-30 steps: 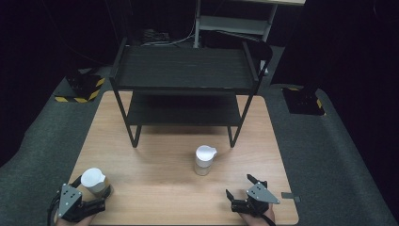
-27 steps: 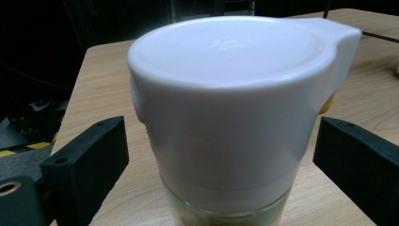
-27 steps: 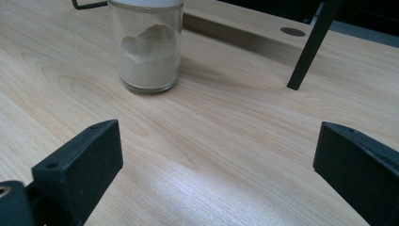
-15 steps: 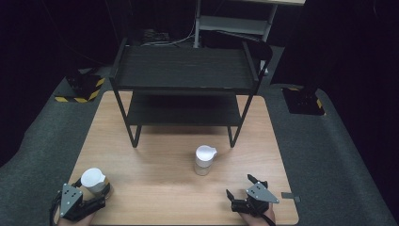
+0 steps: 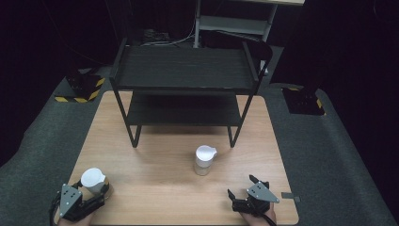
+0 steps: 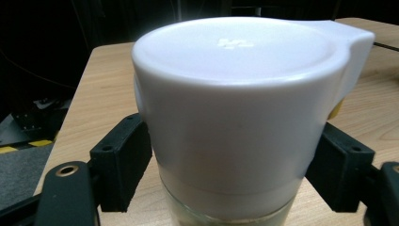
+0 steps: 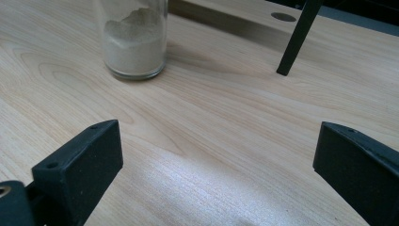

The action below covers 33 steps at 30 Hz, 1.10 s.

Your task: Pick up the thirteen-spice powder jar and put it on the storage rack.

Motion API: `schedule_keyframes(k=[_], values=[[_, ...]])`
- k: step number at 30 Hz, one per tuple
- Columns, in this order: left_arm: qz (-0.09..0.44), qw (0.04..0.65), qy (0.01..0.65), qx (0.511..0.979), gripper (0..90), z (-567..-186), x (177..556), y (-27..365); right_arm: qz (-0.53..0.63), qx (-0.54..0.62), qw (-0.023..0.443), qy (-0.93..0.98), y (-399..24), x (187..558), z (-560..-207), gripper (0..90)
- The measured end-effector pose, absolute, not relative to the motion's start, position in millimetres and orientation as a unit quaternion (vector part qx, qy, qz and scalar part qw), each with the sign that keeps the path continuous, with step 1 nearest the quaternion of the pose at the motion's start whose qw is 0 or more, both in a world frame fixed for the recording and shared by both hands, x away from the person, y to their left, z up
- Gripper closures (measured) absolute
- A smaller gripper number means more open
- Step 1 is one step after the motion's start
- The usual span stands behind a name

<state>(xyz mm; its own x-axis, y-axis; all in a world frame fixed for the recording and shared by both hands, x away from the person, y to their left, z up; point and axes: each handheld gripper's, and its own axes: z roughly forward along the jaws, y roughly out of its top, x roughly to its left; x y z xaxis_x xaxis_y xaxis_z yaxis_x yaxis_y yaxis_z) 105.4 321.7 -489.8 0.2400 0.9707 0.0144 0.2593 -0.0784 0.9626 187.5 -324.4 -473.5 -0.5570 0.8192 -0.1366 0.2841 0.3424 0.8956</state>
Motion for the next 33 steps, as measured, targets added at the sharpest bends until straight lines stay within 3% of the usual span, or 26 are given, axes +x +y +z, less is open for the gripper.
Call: schedule_keyframes(k=[4,33], values=[[0.378,0.472,0.485,0.632,29.7,-489.9,105.3,321.4,0.441,0.363,0.302,0.763,-323.8,187.6,-472.8,1.0],[0.374,0.475,0.48,0.636,30.2,-480.9,105.9,325.4,0.438,0.367,0.292,0.767,-326.8,189.5,-470.2,1.7]])
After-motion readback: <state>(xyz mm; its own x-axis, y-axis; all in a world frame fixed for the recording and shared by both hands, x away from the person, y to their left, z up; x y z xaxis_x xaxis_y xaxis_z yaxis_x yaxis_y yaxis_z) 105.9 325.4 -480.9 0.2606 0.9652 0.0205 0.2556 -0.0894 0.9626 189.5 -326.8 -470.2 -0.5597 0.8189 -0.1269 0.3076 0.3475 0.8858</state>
